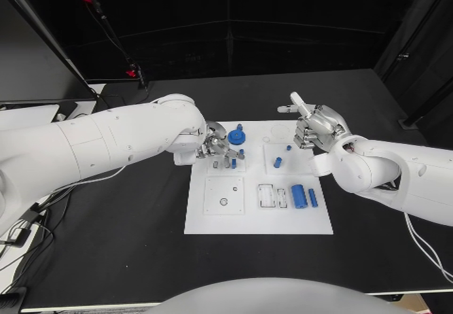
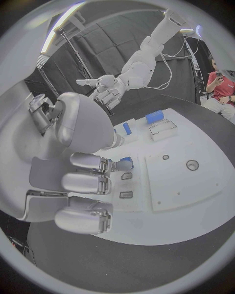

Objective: Assemble the parts on the task board

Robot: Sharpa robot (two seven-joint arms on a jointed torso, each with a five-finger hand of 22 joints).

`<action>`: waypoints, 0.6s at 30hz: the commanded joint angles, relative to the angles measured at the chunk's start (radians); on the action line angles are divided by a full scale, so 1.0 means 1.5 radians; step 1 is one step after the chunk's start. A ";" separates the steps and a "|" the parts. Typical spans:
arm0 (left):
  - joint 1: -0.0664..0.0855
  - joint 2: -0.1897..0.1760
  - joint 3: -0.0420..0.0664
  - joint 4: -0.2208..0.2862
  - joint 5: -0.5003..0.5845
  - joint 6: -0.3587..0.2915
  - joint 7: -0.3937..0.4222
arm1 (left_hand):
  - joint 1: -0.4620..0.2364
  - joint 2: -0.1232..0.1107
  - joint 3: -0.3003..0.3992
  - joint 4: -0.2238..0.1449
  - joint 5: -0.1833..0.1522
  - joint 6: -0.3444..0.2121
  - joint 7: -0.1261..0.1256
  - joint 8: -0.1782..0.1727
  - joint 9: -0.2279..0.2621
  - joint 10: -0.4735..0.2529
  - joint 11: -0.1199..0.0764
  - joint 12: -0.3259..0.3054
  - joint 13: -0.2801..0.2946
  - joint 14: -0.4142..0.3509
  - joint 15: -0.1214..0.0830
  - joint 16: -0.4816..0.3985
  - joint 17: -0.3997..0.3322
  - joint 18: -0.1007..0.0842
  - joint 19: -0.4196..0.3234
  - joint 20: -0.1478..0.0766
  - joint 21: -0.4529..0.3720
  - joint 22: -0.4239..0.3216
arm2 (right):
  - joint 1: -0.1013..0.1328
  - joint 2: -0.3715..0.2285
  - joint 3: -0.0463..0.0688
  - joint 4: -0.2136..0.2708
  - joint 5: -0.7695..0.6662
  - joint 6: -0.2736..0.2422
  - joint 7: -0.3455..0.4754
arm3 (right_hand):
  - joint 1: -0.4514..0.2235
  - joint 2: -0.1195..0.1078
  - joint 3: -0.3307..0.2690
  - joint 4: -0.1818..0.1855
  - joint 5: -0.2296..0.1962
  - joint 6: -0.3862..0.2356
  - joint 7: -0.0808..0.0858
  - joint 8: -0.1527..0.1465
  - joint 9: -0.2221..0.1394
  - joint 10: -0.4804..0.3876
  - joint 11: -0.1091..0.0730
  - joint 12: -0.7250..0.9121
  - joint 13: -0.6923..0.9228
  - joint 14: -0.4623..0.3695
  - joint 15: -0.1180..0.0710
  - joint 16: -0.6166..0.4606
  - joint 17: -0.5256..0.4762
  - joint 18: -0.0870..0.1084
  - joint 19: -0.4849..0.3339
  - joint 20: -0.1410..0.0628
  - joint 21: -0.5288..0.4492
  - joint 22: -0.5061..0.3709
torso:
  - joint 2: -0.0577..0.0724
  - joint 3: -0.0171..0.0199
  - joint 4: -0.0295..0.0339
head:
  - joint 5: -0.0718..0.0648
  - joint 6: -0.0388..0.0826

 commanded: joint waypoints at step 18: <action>-0.006 0.019 0.001 -0.023 -0.024 0.034 -0.041 | 0.004 0.004 -0.016 -0.001 -0.009 -0.001 0.006 -0.036 0.003 0.071 -0.001 0.002 0.175 0.070 -0.002 0.001 0.175 -0.009 0.070 -0.005 0.002 0.175 | 0.000 0.002 0.000 0.000 0.002 -0.007 -0.020 | -0.004 0.011 -0.008 0.000 -0.008 -0.006 0.023 0.004 -0.001 0.069 0.007 0.002 0.175 0.070 0.005 0.002 0.176 -0.005 0.071 0.004 0.002 0.176 | 0.000 0.0003 0.0008 | -0.005 -0.002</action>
